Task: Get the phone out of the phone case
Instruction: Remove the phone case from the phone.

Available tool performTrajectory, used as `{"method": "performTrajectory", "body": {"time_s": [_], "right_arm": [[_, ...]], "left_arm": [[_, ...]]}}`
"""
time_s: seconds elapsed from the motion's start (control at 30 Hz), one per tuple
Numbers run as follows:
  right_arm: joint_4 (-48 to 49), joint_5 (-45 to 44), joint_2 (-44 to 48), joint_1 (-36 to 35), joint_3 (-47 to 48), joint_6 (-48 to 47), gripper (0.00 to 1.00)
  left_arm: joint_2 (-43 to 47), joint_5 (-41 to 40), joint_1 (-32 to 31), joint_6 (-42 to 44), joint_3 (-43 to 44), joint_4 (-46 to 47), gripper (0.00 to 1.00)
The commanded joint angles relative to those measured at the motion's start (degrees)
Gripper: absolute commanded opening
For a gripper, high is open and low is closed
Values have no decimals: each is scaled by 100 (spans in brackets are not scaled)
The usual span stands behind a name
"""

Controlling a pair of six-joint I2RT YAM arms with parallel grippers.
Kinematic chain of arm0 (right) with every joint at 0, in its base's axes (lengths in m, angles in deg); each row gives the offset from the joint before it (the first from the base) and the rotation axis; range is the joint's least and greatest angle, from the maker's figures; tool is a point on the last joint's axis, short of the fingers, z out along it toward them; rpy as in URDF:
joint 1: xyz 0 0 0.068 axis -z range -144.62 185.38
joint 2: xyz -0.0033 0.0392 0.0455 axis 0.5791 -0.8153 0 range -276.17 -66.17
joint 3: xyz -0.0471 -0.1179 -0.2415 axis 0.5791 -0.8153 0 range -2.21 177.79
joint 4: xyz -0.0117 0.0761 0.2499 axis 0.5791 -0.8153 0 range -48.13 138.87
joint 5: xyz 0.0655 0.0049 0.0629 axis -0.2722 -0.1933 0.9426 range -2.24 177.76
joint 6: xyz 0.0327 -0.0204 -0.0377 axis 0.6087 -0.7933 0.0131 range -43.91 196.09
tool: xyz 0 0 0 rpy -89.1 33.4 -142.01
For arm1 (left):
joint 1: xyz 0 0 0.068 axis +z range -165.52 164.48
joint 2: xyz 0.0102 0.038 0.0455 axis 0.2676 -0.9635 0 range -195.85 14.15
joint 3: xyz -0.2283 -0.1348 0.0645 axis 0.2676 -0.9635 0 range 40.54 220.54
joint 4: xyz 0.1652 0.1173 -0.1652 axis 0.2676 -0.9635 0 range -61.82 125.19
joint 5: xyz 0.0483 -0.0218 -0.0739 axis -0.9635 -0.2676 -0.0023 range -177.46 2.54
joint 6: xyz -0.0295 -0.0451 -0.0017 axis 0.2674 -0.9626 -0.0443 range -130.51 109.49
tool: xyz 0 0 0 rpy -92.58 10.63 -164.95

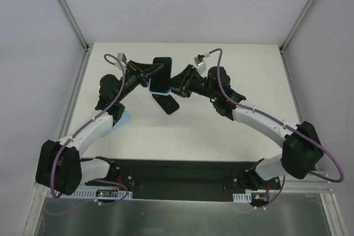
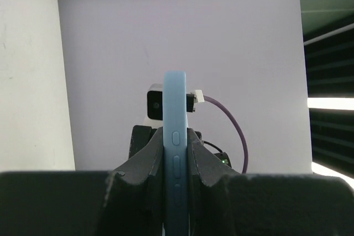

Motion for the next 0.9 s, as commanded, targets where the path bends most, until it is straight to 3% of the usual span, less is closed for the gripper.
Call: {"method": "performTrajectory", "body": {"time_s": [0.0, 0.1, 0.2, 0.4, 0.43, 0.5, 0.53, 0.63, 0.7, 0.87], "right_arm": [[-143, -1679, -665, 220, 772, -121, 36], [-214, -1609, -798, 308, 1010, -148, 27], [-362, -1617, -675, 396, 1010, -306, 2], [-2127, -2091, 10, 528, 1010, -1359, 1], [-2565, -2362, 237, 546, 984, -1683, 1], [-3155, -2487, 449, 624, 905, -1931, 1], [-3376, -2557, 607, 660, 913, -2028, 2], [-4184, -2733, 880, 783, 1001, -2502, 2], [-4728, -2883, 986, 809, 1062, -2915, 1], [-5732, -3216, 1197, 862, 1089, -3671, 1]], "left_arm": [[619, 1895, -763, 87, -82, 576, 0], [698, 1895, -780, 218, -144, 444, 0], [795, 1903, -772, 429, -188, 207, 0], [919, 2000, -780, 1298, -4, -838, 0], [901, 2070, -780, 1413, 22, -900, 4], [805, 2325, -780, 1642, 23, -971, 21], [778, 2395, -780, 1704, 5, -980, 48], [708, 2519, -780, 1994, -4, -1234, 86], [716, 2536, -780, 2275, 66, -1602, 99], [717, 2448, -772, 2908, 304, -2465, 99]]}}
